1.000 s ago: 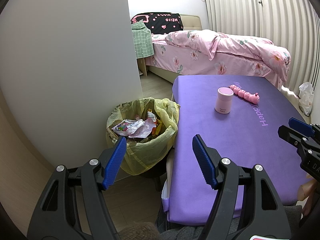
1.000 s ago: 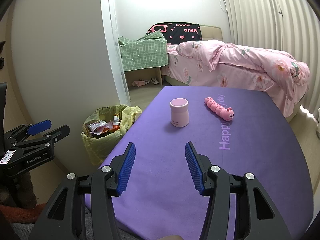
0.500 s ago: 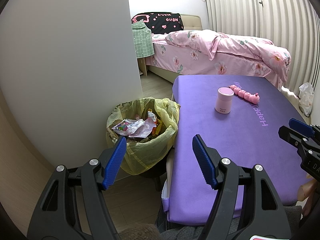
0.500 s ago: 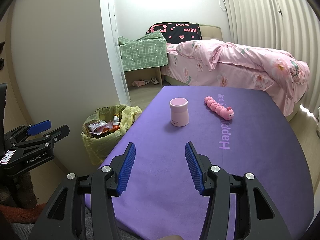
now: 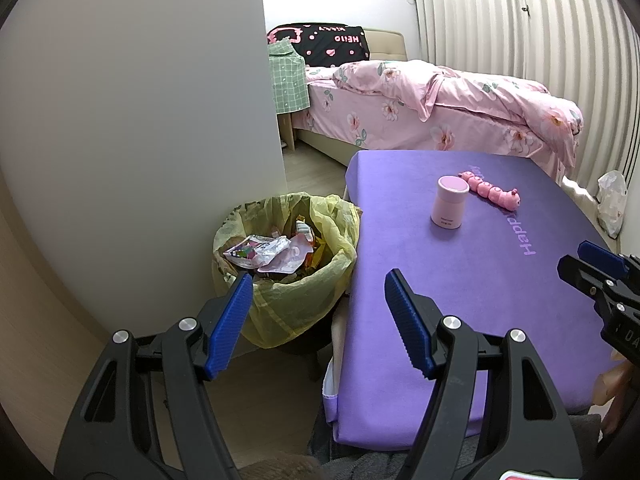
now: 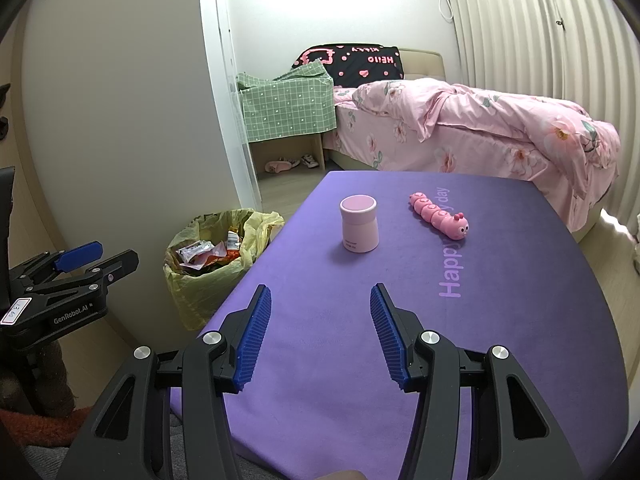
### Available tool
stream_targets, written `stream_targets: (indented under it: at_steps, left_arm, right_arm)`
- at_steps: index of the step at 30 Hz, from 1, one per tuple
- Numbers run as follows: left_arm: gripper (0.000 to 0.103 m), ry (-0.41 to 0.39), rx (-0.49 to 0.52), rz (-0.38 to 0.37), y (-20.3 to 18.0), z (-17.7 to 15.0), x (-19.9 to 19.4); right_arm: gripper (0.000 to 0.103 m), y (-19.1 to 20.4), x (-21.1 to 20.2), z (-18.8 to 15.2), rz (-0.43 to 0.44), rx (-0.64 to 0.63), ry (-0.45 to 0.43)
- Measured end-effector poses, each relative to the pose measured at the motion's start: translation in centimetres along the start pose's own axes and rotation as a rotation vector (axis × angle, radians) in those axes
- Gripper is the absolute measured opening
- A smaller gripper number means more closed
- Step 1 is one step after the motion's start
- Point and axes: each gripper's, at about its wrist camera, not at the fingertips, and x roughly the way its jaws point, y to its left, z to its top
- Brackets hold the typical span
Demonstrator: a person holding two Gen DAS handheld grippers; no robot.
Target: Collect trash
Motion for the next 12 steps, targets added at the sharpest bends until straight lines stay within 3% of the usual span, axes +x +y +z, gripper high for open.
stream_targets:
  at_steps: [8, 12]
  left_arm:
    - [0.065, 0.010, -0.002, -0.006, -0.3, 0.1, 0.0]
    - [0.065, 0.046, 0.049, -0.089, -2.0, 1.4, 2.3]
  right_arm:
    - [0.049, 0.0, 0.0, 0.0, -0.001, 0.000, 0.002]
    - [0.049, -2.5, 1.3, 0.3, -0.034, 0.034, 0.027]
